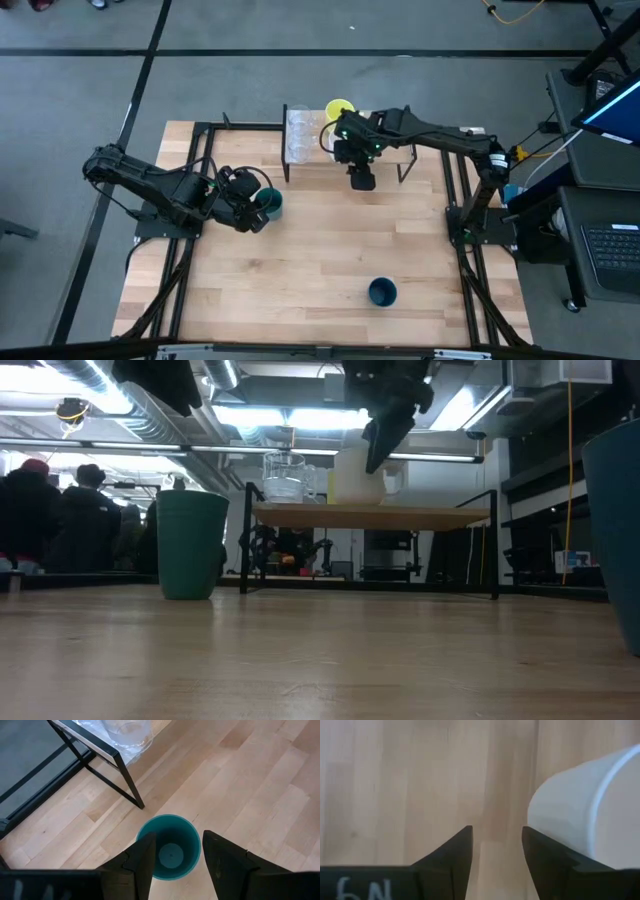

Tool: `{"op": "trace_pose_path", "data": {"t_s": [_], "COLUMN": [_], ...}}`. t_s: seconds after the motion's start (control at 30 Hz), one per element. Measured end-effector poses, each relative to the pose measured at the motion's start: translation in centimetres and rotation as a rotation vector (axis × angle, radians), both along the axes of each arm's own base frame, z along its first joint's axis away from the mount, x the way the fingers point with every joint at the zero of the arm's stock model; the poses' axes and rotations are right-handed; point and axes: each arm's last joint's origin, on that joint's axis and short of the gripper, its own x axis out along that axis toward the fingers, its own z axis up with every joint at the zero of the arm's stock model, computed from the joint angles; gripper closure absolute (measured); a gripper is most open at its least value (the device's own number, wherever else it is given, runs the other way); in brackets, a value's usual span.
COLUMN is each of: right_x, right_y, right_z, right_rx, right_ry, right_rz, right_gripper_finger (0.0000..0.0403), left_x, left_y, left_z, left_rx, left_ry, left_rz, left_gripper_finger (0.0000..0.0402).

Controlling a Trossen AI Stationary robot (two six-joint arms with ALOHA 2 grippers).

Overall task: Stack small to large cups/mugs on shelf
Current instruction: Put the white mug on the shelf, aligned with the yellow mug

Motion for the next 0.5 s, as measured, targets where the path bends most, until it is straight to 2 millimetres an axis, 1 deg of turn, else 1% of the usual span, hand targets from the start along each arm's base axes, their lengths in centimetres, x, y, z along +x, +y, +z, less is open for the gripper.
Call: {"op": "trace_pose_path", "data": {"t_s": [0.2, 0.37, 0.5], "right_x": [0.28, 0.34, 0.29], "right_y": [-0.09, -0.13, -0.28], "right_z": [0.75, 0.87, 0.87], "right_rx": [-0.018, -0.027, -0.106], "right_ry": [-0.045, -0.052, -0.028], "right_rz": [0.008, 0.004, -0.034], "right_gripper_finger": [0.0231, 0.0231, 0.0231], "left_x": [0.0, 0.01, 0.01], "left_y": [0.01, 0.0, 0.0], "left_z": [0.01, 0.0, 0.01], "left_rx": [-0.001, -0.002, -0.003], "left_ry": [-0.001, -0.002, -0.003], "left_rz": [0.0, 0.002, 0.003], "left_gripper_finger": [0.0243, 0.0243, 0.0243]}}
